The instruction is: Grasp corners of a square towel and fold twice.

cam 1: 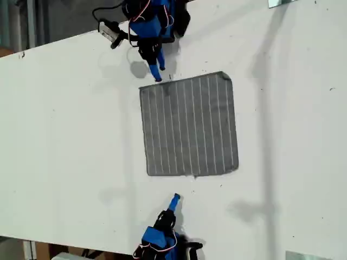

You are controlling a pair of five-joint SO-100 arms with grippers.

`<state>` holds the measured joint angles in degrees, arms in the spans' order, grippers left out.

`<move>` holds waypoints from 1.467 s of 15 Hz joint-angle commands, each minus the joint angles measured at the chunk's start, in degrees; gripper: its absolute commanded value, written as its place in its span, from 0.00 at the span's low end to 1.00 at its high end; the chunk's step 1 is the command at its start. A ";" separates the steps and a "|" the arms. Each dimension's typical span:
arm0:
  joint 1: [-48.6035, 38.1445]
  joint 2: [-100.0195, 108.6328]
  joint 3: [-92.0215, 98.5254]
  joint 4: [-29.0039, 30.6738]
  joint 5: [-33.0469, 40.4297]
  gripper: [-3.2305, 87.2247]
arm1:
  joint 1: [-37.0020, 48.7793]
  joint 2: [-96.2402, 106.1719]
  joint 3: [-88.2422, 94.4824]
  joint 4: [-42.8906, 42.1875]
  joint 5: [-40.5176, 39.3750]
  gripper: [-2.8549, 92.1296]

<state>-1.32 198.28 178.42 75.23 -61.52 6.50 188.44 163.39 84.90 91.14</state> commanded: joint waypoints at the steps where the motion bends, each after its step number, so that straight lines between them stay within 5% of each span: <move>1: -25.31 0.44 -2.64 1.05 -10.28 0.17 | -4.39 -0.44 3.52 -2.72 -5.54 0.21; 11: -22.59 0.44 -0.97 0.35 -17.23 0.22 | -3.25 -0.26 2.11 -2.46 -5.98 0.23; 13: -22.41 0.09 -1.49 -4.92 -13.01 0.23 | -5.71 -3.96 1.05 -18.46 -13.89 0.26; 16: -12.57 -27.07 -18.63 -8.17 -14.33 0.22 | -7.91 -58.10 -31.11 -17.49 -15.82 0.31; 18: -10.02 -49.31 -25.31 -11.60 -14.85 0.22 | -15.12 -80.51 -44.30 -15.21 -12.04 0.33; 20: -11.25 -49.57 -16.44 -19.42 -14.24 0.22 | -28.12 -83.06 -44.12 -11.16 0.26 0.36; 22: -12.74 -41.13 -12.66 -18.28 -13.45 0.22 | -42.28 -84.73 -48.08 -4.31 13.71 0.37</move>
<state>-13.18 152.75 164.71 57.39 -75.85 -27.25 104.06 120.67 76.55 97.03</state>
